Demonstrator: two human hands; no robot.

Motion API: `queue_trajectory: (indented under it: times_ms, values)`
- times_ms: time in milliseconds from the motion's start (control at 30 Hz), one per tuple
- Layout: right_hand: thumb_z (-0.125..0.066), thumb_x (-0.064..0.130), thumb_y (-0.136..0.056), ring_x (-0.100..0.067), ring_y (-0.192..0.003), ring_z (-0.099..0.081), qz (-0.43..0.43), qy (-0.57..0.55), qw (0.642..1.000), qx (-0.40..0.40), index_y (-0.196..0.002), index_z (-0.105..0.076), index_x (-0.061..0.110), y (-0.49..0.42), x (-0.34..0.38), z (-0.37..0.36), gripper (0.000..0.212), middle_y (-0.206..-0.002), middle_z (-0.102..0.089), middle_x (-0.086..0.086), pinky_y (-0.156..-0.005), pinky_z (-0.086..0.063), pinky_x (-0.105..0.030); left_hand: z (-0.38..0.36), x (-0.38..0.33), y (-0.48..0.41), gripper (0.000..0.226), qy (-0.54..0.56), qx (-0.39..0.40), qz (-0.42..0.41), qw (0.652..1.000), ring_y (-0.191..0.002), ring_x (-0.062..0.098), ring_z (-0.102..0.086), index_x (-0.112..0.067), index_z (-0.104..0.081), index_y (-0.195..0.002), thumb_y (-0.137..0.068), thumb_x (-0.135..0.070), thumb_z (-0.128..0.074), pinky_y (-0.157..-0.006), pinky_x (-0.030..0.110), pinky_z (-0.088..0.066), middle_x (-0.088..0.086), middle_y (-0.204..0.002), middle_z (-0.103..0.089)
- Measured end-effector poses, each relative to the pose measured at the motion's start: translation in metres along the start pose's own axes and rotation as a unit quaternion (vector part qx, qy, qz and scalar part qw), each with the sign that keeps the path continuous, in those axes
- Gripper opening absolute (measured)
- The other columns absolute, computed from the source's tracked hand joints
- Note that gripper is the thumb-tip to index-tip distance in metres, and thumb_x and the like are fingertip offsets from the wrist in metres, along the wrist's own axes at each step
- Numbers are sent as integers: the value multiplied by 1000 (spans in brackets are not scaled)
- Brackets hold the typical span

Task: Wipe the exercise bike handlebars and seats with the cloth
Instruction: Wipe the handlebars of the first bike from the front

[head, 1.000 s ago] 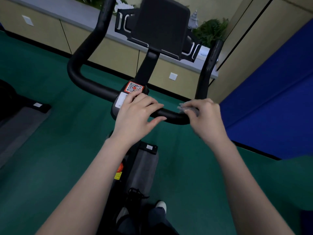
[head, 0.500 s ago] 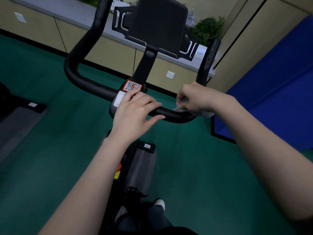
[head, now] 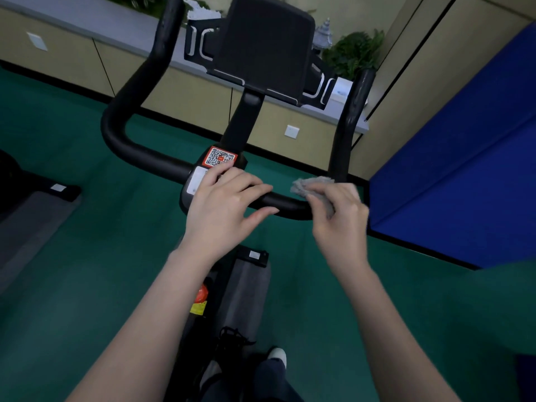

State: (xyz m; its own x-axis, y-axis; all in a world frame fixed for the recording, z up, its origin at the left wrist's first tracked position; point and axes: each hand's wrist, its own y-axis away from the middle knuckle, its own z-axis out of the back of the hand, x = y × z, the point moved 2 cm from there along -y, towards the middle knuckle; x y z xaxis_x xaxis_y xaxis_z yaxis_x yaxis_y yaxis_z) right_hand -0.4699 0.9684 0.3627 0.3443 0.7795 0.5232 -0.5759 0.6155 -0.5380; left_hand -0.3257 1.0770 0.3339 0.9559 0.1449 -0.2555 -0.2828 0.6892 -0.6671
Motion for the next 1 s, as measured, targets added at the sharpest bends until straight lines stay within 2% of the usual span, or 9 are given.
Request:
queue_trajectory:
  times_ms: [100,267,433,600,700,800,867,900,1000]
  values:
    - [-62,0,-89,-14,-93,-52,2,-10,999,-44,-97,-70,5,6,-3,-3,13,-94,-62,10,-84,-40,-10,-1,0,0,34,-3,6,-2,1000,-90,17,-62,-19,-73,-103,-87,-46,-61,-106,35,-34,-6,-95,-68]
    - [-57,-5,-89,-21,-103,-54,-139,-92,960,-225,-101,-63,-4,28,1,-18,13,-104,-58,-8,-92,-39,-17,-2,1,0,33,-9,6,1,1000,-90,16,-61,-19,-73,-104,-87,-47,-63,-107,34,-33,-7,-95,-68]
    - [-54,0,-92,-14,-111,-54,-216,-162,914,-304,-103,-59,9,38,10,-30,15,-110,-56,-11,-97,-40,-16,-3,2,1,34,-15,6,-1,1000,-91,16,-61,-20,-72,-104,-88,-47,-61,-107,34,-32,-7,-96,-68]
    - [-51,10,-97,-18,-109,-58,-415,-308,775,-363,-108,-58,12,23,-14,-32,13,-113,-60,-7,-100,-47,-34,-3,3,1,33,-19,8,-6,1000,-92,17,-61,-20,-72,-105,-89,-47,-60,-107,33,-32,-7,-96,-68]
    - [-51,15,-98,-17,-110,-61,-478,-427,680,-356,-105,-59,20,25,-8,-45,11,-115,-63,-3,-101,-48,-35,-4,3,0,34,-21,10,-7,1000,-91,17,-62,-20,-72,-105,-89,-47,-59,-105,35,-34,-7,-96,-68]
    - [-53,15,-98,-19,-107,-64,-524,-491,611,-334,-106,-61,18,37,-1,-54,13,-116,-65,-6,-98,-50,-38,-3,2,0,35,-22,13,-6,1000,-92,17,-62,-20,-73,-105,-89,-48,-59,-105,36,-34,-6,-97,-68]
    - [-50,10,-98,-18,-92,-67,-545,-530,572,-309,-114,-62,12,34,-7,-52,20,-105,-68,-6,-87,-54,-33,-2,1,0,35,-24,18,-6,1000,-92,18,-62,-19,-73,-105,-89,-47,-59,-105,36,-34,-6,-97,-68]
    - [-48,8,-99,-16,-77,-64,-555,-550,557,-281,-117,-61,8,30,-10,-50,23,-92,-66,-3,-73,-54,-27,-2,1,0,35,-26,21,-6,999,-93,18,-62,-19,-72,-105,-89,-47,-60,-105,36,-34,-6,-97,-68]
    - [-39,8,-100,-4,-41,-32,-561,-604,540,-167,-92,-66,9,27,-12,-47,29,-54,-39,7,-37,-29,-15,-1,0,-1,35,-31,27,-5,999,-93,19,-62,-19,-72,-106,-89,-46,-60,-105,37,-34,-5,-98,-68]
